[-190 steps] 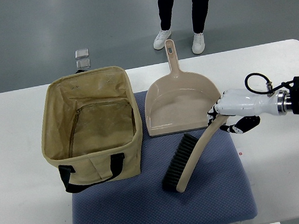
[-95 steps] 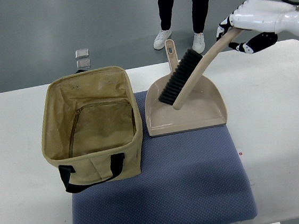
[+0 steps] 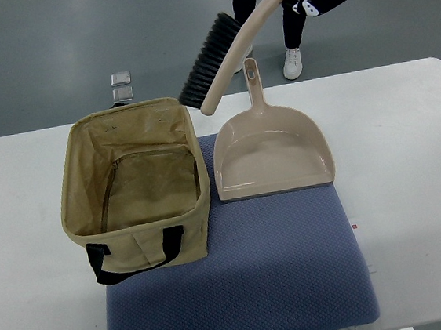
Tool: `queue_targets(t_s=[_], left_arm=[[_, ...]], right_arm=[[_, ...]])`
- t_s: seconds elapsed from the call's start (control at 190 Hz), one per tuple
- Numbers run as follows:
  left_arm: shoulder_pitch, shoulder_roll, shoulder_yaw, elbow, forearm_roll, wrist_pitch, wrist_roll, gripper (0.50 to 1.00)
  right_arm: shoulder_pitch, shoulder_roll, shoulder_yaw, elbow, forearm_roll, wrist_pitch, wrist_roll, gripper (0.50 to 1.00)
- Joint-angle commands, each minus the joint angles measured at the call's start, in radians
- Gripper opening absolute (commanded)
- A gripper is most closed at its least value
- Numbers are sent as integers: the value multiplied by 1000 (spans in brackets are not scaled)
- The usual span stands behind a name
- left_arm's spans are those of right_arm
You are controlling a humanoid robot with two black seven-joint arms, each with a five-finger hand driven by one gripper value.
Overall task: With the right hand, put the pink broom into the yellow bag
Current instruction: 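Lift the brush with the right hand and swing it over the tan bag, then lower the brush bristles-first into the bag and open the right hand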
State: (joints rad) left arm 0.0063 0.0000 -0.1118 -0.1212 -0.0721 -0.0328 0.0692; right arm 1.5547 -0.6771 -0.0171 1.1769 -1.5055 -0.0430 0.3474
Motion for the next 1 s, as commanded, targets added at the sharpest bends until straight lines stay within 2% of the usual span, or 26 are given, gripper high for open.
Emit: queue_targets(t_s=[0.0, 0.174, 0.437, 0.779, 0.79, 0.795, 0.8, 0.816, 0.858, 0.869, 0.895, 0.958, 0.995], left_arm=[[0, 0, 0, 0, 0, -1, 0, 1000], [0, 0, 0, 0, 0, 1, 0, 1000], [0, 0, 0, 0, 0, -1, 1, 1000], [0, 0, 0, 0, 0, 1, 1, 1000], [0, 0, 0, 0, 0, 1, 1, 1000], [0, 0, 0, 0, 0, 1, 0, 1000], [0, 0, 0, 0, 0, 1, 0, 1000], [0, 0, 0, 0, 0, -1, 0, 1000], [0, 0, 1, 0, 0, 1, 0, 1000], [0, 0, 1, 0, 0, 1, 0, 1000], [0, 0, 0, 0, 0, -1, 1, 1000], [0, 0, 0, 0, 0, -1, 0, 1000], [0, 0, 0, 0, 0, 1, 1, 1000]], right_arm=[[5, 73, -1, -3, -5, 0, -4, 500], [4, 197, -4, -10, -44, 0, -8, 500], [-13, 326, -12, -63, -104, 2, -8, 500], [-62, 407, -4, -105, -145, -1, -10, 500], [-64, 407, -3, -105, -145, -1, -10, 507], [-64, 407, -3, -105, -145, -1, -10, 531], [-64, 407, -3, -105, -145, -1, -10, 531], [-64, 407, -1, -105, -145, -1, -10, 578], [-67, 409, 2, -105, -142, -3, -8, 637], [-67, 409, 2, -105, -142, -3, -8, 637], [-70, 407, 3, -105, -140, -5, -7, 678], [-73, 406, 3, -105, -137, -8, -5, 737], [-76, 404, 3, -105, -136, -8, -4, 758]])
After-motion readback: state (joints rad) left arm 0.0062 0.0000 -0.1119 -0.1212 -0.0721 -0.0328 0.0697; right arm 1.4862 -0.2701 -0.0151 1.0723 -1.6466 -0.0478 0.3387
